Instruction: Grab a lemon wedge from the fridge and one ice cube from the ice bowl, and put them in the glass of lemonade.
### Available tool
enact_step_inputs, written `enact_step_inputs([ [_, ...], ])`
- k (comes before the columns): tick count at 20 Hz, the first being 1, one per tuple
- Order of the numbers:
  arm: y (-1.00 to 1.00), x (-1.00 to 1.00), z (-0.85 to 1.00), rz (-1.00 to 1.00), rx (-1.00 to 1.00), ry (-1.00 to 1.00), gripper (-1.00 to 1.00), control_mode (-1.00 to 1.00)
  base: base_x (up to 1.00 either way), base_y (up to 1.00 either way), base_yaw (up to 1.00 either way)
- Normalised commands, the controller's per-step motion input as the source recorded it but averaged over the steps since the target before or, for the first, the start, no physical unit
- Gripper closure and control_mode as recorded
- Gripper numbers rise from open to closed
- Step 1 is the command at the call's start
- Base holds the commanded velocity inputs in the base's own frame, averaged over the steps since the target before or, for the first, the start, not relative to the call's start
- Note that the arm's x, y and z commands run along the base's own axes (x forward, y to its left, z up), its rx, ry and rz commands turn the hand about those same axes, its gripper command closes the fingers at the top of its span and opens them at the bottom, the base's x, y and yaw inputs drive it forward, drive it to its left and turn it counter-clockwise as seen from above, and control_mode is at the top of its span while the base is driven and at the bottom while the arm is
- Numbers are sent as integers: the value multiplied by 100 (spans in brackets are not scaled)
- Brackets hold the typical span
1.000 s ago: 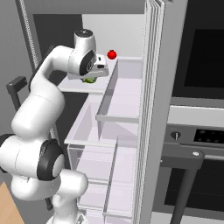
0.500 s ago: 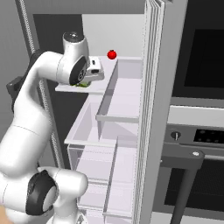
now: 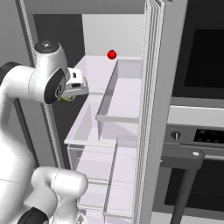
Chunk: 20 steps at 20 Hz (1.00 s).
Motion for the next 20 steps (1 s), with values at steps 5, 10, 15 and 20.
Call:
enact_step_inputs([
  [5,4,-84,-12,-6,0,27,100,-100,0,0,0],
  [10,0,-58,-19,-13,0,4,100,-100,0,0,0],
  [15,0,-29,-19,-9,1,1,100,-100,0,0,0],
  [20,0,-2,-2,-1,0,3,100,100,-9,0,0],
])
